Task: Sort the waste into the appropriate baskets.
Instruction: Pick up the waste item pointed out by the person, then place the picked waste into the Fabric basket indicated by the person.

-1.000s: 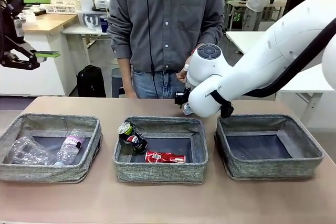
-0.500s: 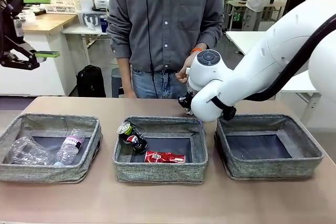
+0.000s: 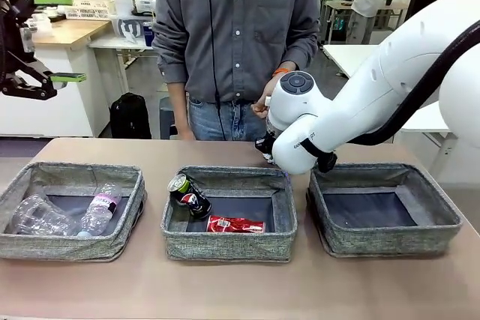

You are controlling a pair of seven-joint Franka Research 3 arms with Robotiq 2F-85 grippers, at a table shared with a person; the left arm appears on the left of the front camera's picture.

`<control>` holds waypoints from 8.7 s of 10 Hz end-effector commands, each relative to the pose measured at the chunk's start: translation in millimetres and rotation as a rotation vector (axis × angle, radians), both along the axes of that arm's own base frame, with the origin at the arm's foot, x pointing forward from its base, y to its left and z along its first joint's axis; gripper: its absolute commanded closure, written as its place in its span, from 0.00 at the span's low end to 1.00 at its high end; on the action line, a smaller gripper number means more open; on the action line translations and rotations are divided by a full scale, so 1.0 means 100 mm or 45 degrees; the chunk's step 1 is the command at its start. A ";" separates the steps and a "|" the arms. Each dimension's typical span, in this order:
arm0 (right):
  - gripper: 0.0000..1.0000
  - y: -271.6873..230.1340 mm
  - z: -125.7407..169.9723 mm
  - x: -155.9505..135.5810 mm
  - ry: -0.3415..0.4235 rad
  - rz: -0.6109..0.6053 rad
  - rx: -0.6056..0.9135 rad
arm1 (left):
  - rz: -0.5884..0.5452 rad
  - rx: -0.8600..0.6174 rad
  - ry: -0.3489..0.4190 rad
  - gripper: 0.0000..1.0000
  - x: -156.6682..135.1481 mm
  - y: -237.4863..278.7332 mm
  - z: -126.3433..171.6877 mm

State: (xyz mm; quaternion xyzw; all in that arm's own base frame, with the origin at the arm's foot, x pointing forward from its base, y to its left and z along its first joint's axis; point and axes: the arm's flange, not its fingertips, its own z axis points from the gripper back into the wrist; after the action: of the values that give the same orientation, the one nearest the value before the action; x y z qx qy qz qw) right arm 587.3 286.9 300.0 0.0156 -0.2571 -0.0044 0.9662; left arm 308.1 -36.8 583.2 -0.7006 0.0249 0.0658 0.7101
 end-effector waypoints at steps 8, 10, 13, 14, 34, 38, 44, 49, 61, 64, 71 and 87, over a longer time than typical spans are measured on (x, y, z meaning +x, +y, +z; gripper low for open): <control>1.00 -0.32 1.72 -1.04 0.366 0.003 0.038 | -0.013 0.002 0.001 0.00 -0.02 0.02 0.02; 1.00 -0.39 2.05 -1.57 0.339 0.143 0.161 | -0.013 0.002 0.001 0.00 -0.02 0.02 0.02; 1.00 -0.25 2.08 -1.37 0.331 0.051 0.071 | -0.013 0.002 0.001 0.00 -0.02 0.02 0.02; 1.00 -0.25 2.08 -1.37 0.331 0.051 0.071 | -0.013 0.002 0.001 0.00 -0.02 0.02 0.02; 0.96 0.86 5.17 -2.74 0.270 0.125 -0.180 | -0.013 0.002 0.001 0.00 -0.02 0.02 0.02; 0.96 0.86 5.17 -2.74 0.270 0.125 -0.180 | -0.013 0.002 0.001 0.00 -0.02 0.02 0.02; 0.96 0.86 5.17 -2.74 0.270 0.125 -0.180 | -0.013 0.002 0.001 0.00 -0.02 0.02 0.02; 0.96 0.86 5.17 -2.74 0.270 0.125 -0.180 | -0.013 0.002 0.001 0.00 -0.02 0.02 0.02; 0.96 -1.68 2.40 -2.42 0.546 0.340 0.034 | -0.013 0.002 0.001 0.00 -0.02 0.02 0.02; 0.96 -1.93 1.54 -2.39 0.680 0.211 0.192 | -0.013 0.002 0.001 0.00 -0.02 0.02 0.02; 0.96 -1.99 1.42 -2.31 0.626 -0.064 0.212 | -0.013 0.002 0.001 0.00 -0.02 0.02 0.02; 0.00 -2.05 1.62 -2.35 0.509 -0.098 0.328 | -0.013 0.002 0.001 0.00 -0.02 0.02 0.02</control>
State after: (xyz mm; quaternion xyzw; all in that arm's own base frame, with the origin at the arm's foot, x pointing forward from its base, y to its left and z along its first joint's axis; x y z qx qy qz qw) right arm 356.4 79.7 455.0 0.1169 -0.0447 -0.0733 0.9894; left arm 308.0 -36.1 583.5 -0.7007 0.0248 0.0656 0.7100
